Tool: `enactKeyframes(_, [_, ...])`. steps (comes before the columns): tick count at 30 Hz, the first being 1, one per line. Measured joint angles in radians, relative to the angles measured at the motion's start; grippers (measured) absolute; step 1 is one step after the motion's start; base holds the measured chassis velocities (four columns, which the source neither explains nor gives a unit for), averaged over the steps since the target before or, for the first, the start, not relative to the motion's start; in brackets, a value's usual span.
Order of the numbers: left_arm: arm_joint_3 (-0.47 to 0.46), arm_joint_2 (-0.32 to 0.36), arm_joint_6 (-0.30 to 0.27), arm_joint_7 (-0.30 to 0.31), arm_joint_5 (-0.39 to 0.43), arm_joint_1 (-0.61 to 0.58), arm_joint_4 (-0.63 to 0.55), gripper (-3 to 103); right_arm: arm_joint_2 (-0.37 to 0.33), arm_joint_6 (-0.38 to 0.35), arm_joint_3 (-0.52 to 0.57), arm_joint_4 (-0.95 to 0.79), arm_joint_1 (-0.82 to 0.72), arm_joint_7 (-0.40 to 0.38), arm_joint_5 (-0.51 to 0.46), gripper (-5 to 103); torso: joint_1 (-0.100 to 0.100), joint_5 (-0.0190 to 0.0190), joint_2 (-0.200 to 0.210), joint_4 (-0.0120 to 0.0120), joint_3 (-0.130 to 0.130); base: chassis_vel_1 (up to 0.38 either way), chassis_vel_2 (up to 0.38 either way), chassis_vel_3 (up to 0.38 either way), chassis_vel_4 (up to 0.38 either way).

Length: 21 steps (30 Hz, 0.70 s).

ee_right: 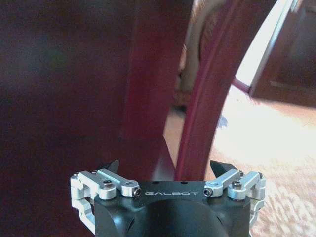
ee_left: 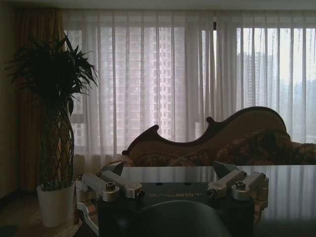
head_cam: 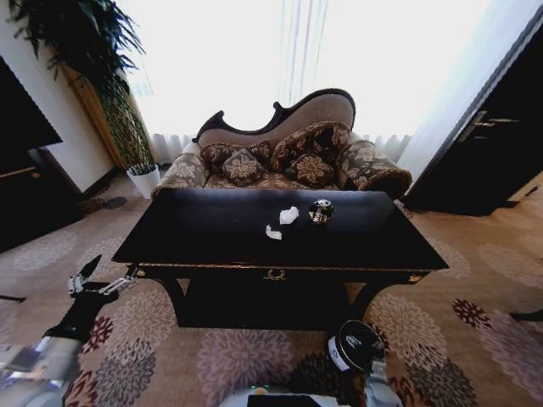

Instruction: Move to the front of the table and place the trash on the table into the trash bin.

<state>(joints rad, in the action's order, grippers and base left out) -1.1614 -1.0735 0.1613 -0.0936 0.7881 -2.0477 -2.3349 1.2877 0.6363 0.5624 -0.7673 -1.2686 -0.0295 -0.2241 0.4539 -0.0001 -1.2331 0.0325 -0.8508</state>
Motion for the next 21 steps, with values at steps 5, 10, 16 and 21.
enactKeyframes(5, [0.000,-0.002,0.000,0.007,-0.001,0.002,0.000,100,0.017,0.061,0.039,-0.091,-0.083,0.026,0.032,100,0.000,-0.0002,0.000,0.0000,0.000,0.000,0.000,0.000,0.000])
enactKeyframes(10, [0.001,-0.002,0.000,0.008,-0.003,0.003,0.000,100,0.035,0.093,0.081,-0.216,-0.183,0.041,0.029,100,0.000,-0.0002,0.000,0.0000,0.000,0.000,0.000,0.000,0.000])
enactKeyframes(16, [0.001,-0.002,0.000,0.009,-0.003,0.003,0.000,100,0.078,0.112,0.110,-0.405,-0.306,0.013,0.048,100,0.000,-0.0001,0.000,0.0000,0.000,0.000,0.000,0.000,0.000])
enactKeyframes(21, [0.002,-0.002,-0.001,0.009,-0.003,0.003,0.000,100,0.111,0.113,0.127,-0.605,-0.451,-0.011,0.019,100,0.000,-0.0003,0.000,0.0000,0.000,0.000,0.000,0.000,0.000])
